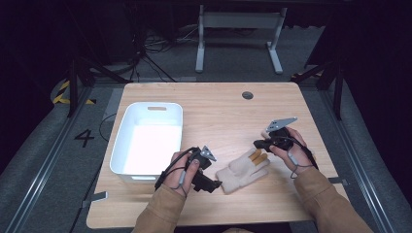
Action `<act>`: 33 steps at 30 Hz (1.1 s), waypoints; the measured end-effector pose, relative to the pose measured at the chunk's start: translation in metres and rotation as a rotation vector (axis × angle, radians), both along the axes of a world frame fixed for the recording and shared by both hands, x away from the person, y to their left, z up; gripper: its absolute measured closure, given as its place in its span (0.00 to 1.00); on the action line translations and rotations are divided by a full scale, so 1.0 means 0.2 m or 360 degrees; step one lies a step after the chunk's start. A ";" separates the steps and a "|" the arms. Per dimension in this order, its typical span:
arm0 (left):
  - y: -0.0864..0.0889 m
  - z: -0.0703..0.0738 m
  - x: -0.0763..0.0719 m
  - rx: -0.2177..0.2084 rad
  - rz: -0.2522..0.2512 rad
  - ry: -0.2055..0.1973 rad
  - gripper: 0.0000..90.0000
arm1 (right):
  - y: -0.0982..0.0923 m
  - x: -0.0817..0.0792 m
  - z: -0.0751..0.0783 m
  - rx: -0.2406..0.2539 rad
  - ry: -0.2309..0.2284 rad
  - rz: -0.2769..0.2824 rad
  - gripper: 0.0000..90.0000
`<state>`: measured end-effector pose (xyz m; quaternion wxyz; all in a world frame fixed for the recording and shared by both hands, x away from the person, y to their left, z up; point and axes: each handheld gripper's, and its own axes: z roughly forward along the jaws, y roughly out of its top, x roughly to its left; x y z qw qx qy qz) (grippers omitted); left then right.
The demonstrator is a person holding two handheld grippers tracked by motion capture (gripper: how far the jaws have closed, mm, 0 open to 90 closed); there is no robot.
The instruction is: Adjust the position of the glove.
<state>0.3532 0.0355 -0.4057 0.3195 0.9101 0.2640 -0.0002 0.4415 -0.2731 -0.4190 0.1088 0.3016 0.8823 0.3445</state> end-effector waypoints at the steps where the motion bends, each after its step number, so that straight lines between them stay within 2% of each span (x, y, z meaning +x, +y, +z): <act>1: 0.00 0.00 0.00 0.0000 0.0000 0.0000 0.22 | 0.00 0.00 0.00 0.0000 0.0000 0.0000 0.97; 4: 0.00 0.00 0.00 0.0008 0.0000 0.0009 0.22 | 0.02 0.00 -0.01 0.0011 0.0021 0.0005 0.96; 8: -0.02 -0.02 -0.01 0.0052 -0.0062 0.0035 0.22 | 0.05 0.01 -0.06 0.0018 0.0043 0.0007 0.97; 12: -0.03 -0.03 -0.01 0.0062 -0.0076 0.0047 0.22 | 0.07 0.01 -0.09 0.0014 0.0057 0.0016 0.97; 21: -0.03 -0.03 -0.01 0.0075 -0.0082 0.0046 0.22 | 0.08 0.02 -0.12 0.0020 0.0058 -0.0005 0.96; 28: -0.02 -0.03 0.00 0.0074 -0.0061 0.0047 0.22 | 0.09 0.02 -0.13 -0.0033 0.0083 0.0008 0.97; 33: -0.02 -0.03 0.01 0.0067 -0.0057 0.0044 0.21 | 0.07 0.01 -0.13 -0.0039 0.0096 -0.0003 0.96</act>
